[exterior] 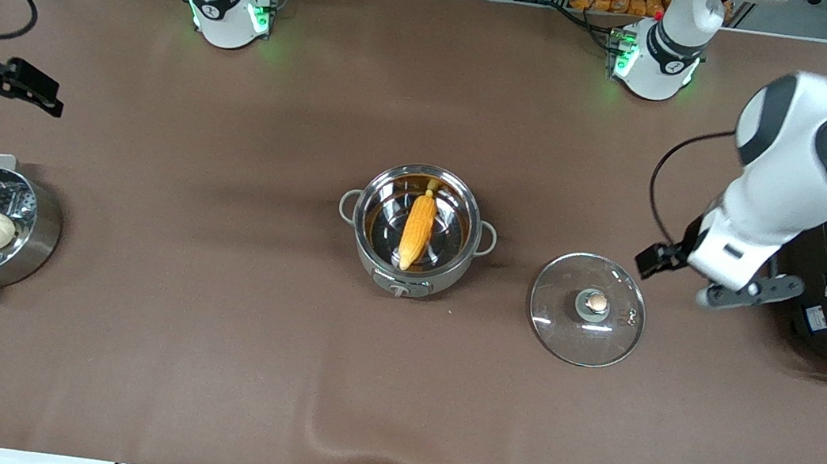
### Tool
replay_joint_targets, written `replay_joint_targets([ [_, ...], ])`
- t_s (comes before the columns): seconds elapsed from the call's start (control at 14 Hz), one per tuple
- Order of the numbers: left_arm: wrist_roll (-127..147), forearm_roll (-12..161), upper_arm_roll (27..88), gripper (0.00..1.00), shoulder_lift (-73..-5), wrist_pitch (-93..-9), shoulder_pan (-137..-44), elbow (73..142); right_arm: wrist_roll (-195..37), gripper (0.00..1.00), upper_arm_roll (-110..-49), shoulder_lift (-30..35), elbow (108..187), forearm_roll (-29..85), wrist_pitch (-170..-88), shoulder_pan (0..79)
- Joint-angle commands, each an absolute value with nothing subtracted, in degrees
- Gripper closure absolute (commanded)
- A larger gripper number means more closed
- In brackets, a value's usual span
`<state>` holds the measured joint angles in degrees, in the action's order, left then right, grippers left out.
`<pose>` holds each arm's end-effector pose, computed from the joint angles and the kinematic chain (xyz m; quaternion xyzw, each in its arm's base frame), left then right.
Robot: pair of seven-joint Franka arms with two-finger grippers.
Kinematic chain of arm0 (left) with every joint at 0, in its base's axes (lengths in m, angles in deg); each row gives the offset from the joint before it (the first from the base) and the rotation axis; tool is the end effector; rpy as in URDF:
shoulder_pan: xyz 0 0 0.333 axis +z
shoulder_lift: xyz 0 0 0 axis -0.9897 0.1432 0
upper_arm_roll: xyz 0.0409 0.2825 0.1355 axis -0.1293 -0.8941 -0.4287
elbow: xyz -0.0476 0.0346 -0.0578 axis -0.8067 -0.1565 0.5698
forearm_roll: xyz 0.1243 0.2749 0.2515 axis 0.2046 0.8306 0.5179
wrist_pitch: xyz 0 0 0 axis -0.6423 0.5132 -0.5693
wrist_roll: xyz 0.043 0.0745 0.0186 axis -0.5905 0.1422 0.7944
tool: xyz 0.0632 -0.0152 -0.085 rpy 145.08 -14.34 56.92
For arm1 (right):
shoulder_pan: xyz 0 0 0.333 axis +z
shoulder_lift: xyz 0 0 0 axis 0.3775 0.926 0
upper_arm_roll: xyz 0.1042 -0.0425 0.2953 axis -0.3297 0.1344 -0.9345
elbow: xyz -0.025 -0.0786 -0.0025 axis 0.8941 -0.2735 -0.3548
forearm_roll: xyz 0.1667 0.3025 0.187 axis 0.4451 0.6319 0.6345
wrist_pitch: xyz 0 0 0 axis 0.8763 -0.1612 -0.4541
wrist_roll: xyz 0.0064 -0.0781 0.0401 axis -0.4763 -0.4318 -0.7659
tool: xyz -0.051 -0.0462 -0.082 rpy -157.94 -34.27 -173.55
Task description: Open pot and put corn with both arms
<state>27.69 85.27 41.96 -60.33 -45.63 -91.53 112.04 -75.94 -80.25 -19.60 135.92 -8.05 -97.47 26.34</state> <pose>0.5755 -0.1259 0.4944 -0.9952 -0.0941 -0.0272 0.0044 0.5498 -0.0055 0.6290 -0.9992 -0.0124 0.0388 0.0053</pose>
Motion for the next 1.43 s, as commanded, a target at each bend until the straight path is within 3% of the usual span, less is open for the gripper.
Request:
replay_joint_targets([
  [0.0,21.01,86.65,41.92,0.00,-66.27,-36.29,-90.21,110.11,-76.87,0.00,-80.68,-22.79,139.36,-9.44,-98.50,25.17],
  [0.36,6.69,86.65,40.51,0.00,-71.91,-26.25,-87.57,106.07,-74.86,0.00,-80.77,-22.97,139.71,-8.48,-101.93,24.73],
  [0.93,2.09,84.02,45.34,0.00,-64.89,-15.87,-82.29,92.89,-76.34,0.00,-80.77,-22.88,139.89,-9.09,-100.79,24.64],
  [1.36,1.57,83.75,45.43,0.00,-64.79,-15.86,-82.56,93.49,-75.90,0.00,-80.77,-22.88,139.80,-8.83,-100.35,24.55],
])
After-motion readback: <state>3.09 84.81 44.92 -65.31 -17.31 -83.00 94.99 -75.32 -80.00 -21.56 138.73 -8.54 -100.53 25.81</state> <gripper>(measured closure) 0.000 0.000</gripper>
